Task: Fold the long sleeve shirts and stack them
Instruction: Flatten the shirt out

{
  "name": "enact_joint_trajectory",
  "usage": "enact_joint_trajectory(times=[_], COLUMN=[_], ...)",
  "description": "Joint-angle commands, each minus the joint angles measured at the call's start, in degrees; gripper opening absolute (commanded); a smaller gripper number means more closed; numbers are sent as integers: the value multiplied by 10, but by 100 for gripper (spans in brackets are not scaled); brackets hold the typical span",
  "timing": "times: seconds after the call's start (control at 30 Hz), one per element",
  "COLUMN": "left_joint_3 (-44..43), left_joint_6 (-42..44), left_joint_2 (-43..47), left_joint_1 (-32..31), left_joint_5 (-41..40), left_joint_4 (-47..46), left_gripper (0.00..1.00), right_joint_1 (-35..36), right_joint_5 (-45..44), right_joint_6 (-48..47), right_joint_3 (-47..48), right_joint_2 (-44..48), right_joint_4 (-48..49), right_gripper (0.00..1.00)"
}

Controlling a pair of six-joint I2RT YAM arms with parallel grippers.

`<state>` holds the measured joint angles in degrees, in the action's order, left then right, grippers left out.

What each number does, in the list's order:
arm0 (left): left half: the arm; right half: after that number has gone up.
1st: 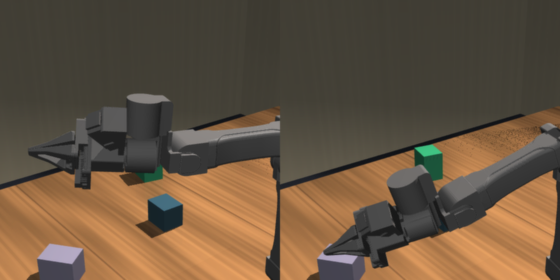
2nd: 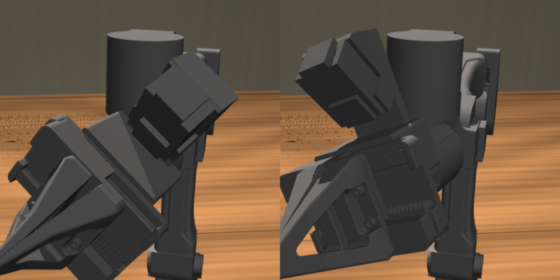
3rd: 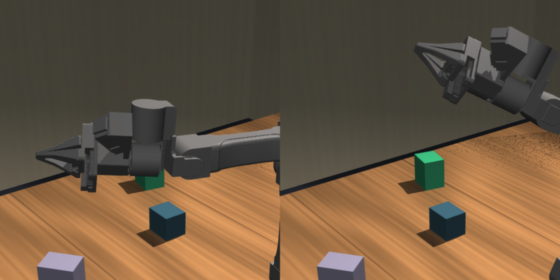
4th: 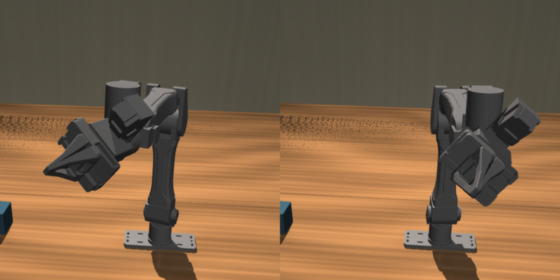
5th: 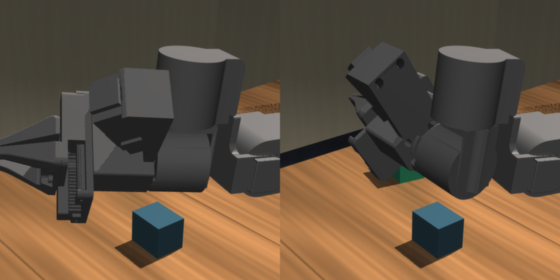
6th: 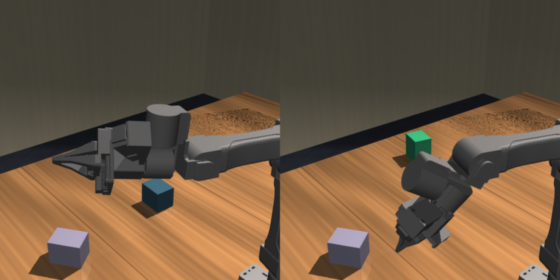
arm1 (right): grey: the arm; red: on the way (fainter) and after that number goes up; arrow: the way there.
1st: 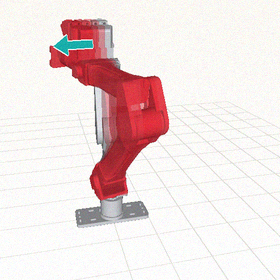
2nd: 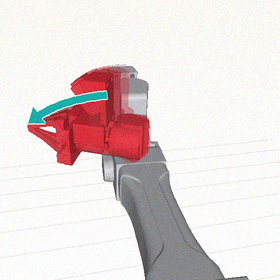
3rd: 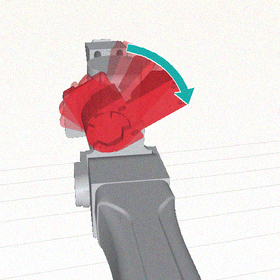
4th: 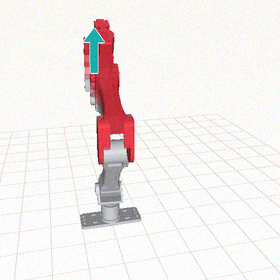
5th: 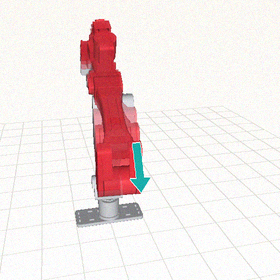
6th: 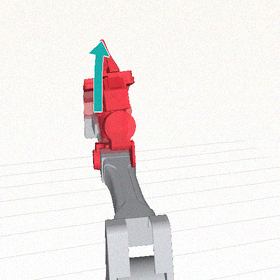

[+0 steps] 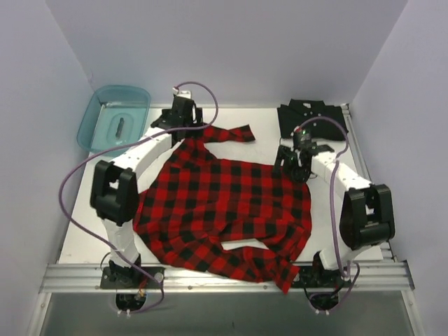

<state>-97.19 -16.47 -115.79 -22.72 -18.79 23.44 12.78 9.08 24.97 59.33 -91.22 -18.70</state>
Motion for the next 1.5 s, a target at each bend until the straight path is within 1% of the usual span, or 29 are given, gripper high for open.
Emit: enact_joint_trajectory(times=[0.0,0.03,0.07,0.1,0.13,0.17,0.2,0.37,0.43,0.5,0.63,0.67,0.77,0.8,0.83,0.87,0.9,0.97,1.0,1.07,1.13,1.17,1.2,1.23,1.3,1.33,1.37,1.43,1.47], left_joint_3=[109,146,177,207,270,295,346,460,475,474,451,438,370,327,308,289,272,247,244,247,257,275,288,301,336,344,353,373,378], left_joint_6=[-80,-94,-118,-128,-135,-142,-152,-185,-192,-198,-209,-211,-211,-202,-193,-183,-161,-137,-105,-70,-17,20,39,58,96,105,117,122,127], left_joint_2=[158,183,228,247,279,290,309,330,312,291,215,199,131,117,100,94,95,117,130,177,230,249,267,300,326,342,348,356,355], left_joint_1=[-15,-20,-30,-34,-37,-43,-47,-46,-41,-32,17,24,47,50,51,50,48,42,29,8,-39,-61,-104,-132,-181,-232,-253,-289,-314], left_joint_5=[7,14,18,26,40,46,52,64,56,53,68,74,95,109,112,115,124,133,138,133,129,129,131,132,118,116,115,97,94], left_joint_4=[20,20,18,17,11,5,-1,-39,-50,-54,-74,-81,-73,-68,-63,-53,-51,-49,-49,-45,-38,-39,-39,-39,-42,-41,-42,-45,-49], left_gripper=[97,97,97,97,97,97,96,93,93,92,92,92,93,92,93,93,93,93,95,96,97,97,97,97,97,97,97,96,96], right_joint_1=[-35,-38,-42,-42,-43,-43,-43,-43,-43,-44,-45,-47,-50,-52,-54,-56,-58,-60,-60,-57,-55,-50,-50,-48,-48,-48,-48,-50,-49], right_joint_5=[-26,-28,-35,-35,-44,-49,-51,-57,-64,-66,-64,-64,-65,-60,-57,-55,-50,-45,-43,-41,-35,-33,-31,-28,-14,-14,-9,0,2], right_joint_6=[-18,-18,-21,-24,-23,-22,-22,-13,-13,-15,-15,-16,-15,-19,-19,-18,-18,-19,-23,-25,-33,-35,-36,-35,-32,-24,-19,-6,-2], right_joint_3=[28,32,41,46,50,55,62,90,104,132,198,237,306,352,382,409,464,500,507,495,450,430,406,347,275,241,171,113,62], right_joint_2=[3,-4,-18,-28,-36,-53,-60,-123,-143,-175,-251,-268,-329,-341,-352,-374,-383,-390,-383,-340,-304,-262,-239,-191,-137,-110,-55,17,38], right_joint_4=[-27,-27,-27,-27,-28,-27,-24,-8,-9,-10,-24,-38,-76,-84,-92,-119,-132,-156,-157,-156,-155,-154,-155,-153,-146,-141,-129,-110,-107], right_gripper=[65,64,61,59,59,56,53,45,44,44,44,45,47,47,48,48,48,50,52,56,59,59,59,59,59,60,59,60,60])
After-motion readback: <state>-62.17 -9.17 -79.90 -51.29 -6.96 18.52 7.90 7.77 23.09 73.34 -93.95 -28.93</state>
